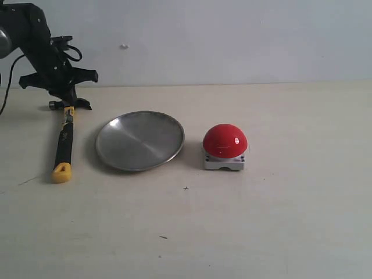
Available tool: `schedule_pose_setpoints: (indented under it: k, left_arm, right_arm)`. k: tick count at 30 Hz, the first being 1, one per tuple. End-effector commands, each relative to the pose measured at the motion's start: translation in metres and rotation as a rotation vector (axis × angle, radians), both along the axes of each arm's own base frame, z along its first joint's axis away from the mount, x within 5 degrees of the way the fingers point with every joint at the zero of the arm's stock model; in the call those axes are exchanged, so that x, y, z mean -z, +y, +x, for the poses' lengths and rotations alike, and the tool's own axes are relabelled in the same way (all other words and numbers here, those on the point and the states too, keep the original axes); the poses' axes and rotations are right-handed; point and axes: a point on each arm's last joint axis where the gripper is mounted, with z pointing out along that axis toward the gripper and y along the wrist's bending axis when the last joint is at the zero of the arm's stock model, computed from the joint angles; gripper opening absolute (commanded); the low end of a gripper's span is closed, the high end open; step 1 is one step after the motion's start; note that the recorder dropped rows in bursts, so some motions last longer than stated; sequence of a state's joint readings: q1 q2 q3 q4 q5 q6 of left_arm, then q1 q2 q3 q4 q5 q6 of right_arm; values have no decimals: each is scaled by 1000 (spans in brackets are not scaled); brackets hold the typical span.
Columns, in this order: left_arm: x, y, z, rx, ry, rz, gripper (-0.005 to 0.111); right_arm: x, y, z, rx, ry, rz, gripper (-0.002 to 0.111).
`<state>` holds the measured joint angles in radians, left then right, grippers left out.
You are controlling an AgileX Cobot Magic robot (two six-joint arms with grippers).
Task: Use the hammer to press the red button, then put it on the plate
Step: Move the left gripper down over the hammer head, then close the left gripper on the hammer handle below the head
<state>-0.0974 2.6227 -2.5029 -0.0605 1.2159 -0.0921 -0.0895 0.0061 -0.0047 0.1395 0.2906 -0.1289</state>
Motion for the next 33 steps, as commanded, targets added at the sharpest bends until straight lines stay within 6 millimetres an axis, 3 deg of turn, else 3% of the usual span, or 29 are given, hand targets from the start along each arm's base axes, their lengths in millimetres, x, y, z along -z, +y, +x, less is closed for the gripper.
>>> schedule_pose_setpoints:
  k: [1, 9, 25, 28, 33]
  left_arm:
    - [4, 10, 2, -30, 8, -17, 6]
    - [11, 14, 3, -38, 21, -22, 31]
    - [27, 17, 3, -45, 46, 15, 35]
    - [27, 17, 3, -47, 47, 14, 55]
    - [27, 17, 3, -94, 50, 0, 44]
  right_arm:
    - [1, 0, 0, 6, -7, -8, 0]
    - [1, 0, 0, 6, -7, -8, 0]
    - [1, 0, 0, 6, -7, -8, 0]
    - [1, 0, 0, 6, -7, -8, 0]
    - [1, 0, 0, 6, -7, -8, 0]
